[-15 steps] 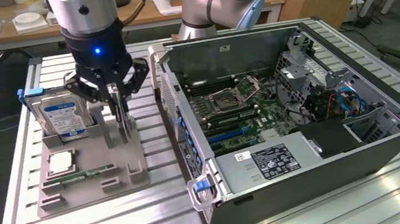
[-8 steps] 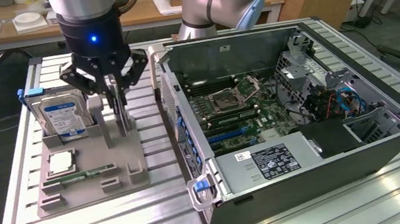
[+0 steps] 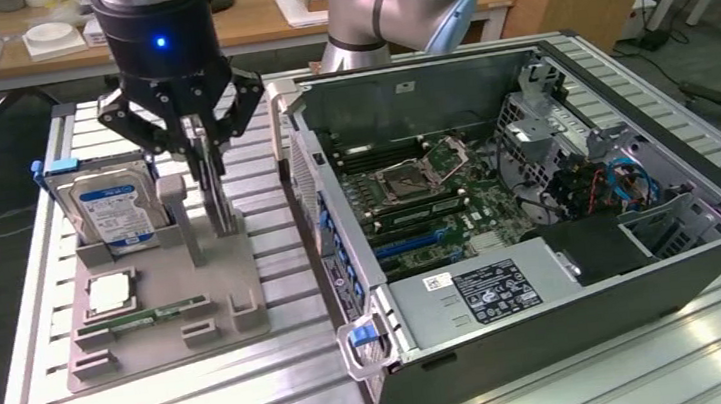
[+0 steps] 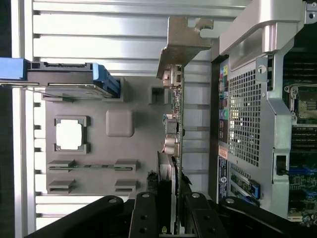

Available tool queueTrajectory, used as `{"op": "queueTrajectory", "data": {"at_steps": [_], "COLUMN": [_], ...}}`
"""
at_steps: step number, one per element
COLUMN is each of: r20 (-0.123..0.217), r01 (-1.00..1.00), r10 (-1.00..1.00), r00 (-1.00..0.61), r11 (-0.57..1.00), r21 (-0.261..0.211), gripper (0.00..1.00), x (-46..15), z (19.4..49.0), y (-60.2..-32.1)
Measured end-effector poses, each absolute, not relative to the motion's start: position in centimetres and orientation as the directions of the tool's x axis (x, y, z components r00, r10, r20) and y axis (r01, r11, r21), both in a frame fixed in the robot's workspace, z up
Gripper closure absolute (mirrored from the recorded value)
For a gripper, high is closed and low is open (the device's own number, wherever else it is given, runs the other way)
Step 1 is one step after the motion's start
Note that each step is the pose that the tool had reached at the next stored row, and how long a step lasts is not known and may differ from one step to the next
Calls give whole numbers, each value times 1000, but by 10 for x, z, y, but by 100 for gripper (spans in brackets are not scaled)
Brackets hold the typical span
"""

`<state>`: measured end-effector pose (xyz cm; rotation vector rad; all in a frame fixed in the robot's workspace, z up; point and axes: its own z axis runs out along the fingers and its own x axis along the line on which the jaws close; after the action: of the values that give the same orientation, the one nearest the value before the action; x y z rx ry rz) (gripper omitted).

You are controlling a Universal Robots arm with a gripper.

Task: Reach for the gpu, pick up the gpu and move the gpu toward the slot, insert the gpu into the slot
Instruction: 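Pick up the gpu and move the gpu toward the slot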

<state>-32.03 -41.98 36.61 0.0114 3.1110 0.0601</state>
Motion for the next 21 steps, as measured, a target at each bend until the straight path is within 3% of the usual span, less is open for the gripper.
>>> {"op": "queueTrajectory", "data": {"at_steps": [12,17,21], "r20": [-30,-30,-30], "r01": [7,7,7], "r10": [8,6,6], "r00": [-1000,-1000,-1000], "r11": [999,999,999], "r21": [36,-33,-34], "gripper": [73,73,73], "x": [-320,-320,-320], "z": [397,397,398], "y": [-420,-420,-420]}}
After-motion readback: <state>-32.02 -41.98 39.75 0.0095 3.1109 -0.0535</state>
